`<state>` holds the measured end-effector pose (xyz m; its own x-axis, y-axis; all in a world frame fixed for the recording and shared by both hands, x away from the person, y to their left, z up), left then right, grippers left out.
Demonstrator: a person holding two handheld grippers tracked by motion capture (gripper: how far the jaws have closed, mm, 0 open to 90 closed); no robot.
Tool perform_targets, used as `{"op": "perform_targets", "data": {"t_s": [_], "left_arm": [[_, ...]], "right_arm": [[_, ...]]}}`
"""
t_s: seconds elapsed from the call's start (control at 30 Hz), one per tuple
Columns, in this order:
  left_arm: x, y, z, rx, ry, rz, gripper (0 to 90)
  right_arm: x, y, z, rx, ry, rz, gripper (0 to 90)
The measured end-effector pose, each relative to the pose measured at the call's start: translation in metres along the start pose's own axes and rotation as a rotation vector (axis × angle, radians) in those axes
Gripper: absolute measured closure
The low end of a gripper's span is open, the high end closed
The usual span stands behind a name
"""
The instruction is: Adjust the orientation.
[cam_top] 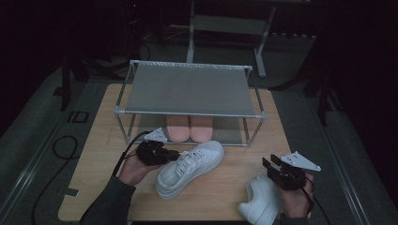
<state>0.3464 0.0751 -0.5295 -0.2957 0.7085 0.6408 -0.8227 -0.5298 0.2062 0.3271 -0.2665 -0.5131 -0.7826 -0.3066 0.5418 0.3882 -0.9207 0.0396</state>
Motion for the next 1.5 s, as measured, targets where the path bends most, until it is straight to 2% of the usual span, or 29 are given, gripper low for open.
{"op": "perform_targets", "data": {"t_s": [0.07,0.17,0.23,0.3,0.37,0.57,0.83,1.1,1.33,1.5], "left_arm": [[0.003,-0.002,-0.003,0.024,0.021,-0.011,83.1],[0.005,0.0,-0.007,0.04,0.025,-0.064,76.2],[0.009,0.0,-0.007,0.029,0.027,-0.046,70.7],[0.012,-0.001,-0.005,0.028,0.04,-0.052,66.2],[0.016,-0.004,-0.005,0.027,0.05,-0.038,63.7],[0.029,-0.009,-0.001,0.045,0.095,-0.023,61.3],[0.03,-0.013,-0.004,0.07,0.098,-0.024,60.0],[0.029,-0.011,-0.003,0.064,0.096,-0.028,60.0],[0.026,-0.009,-0.004,0.065,0.088,-0.04,59.5],[0.027,-0.009,-0.003,0.071,0.095,-0.047,59.5]], "right_arm": [[0.0,0.0,0.0,0.002,0.001,-0.001,61.5],[0.001,0.001,0.0,0.002,0.001,-0.001,61.2],[0.001,0.001,0.0,0.001,0.0,-0.001,60.8],[0.001,0.001,0.0,0.0,-0.003,-0.004,60.1],[0.002,0.001,0.0,0.0,-0.002,-0.007,59.9],[0.006,0.007,-0.001,0.0,-0.002,-0.024,59.7],[0.014,0.018,-0.003,-0.015,0.003,-0.06,59.8],[0.02,0.025,-0.006,-0.02,0.0,-0.086,59.9],[0.034,0.042,-0.007,-0.056,0.015,-0.136,62.3],[0.047,0.061,-0.012,-0.086,0.015,-0.194,71.7]]}}
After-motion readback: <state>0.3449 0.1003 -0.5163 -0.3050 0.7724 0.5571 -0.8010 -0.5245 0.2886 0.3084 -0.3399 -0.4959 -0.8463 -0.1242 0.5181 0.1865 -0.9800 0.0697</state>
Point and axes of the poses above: each handheld gripper's, and its own axes: x roughly backward along the jaws, z roughly out of its top, y roughly to its right, the point moved 9 cm from there along -x, roughly forward along the jaws
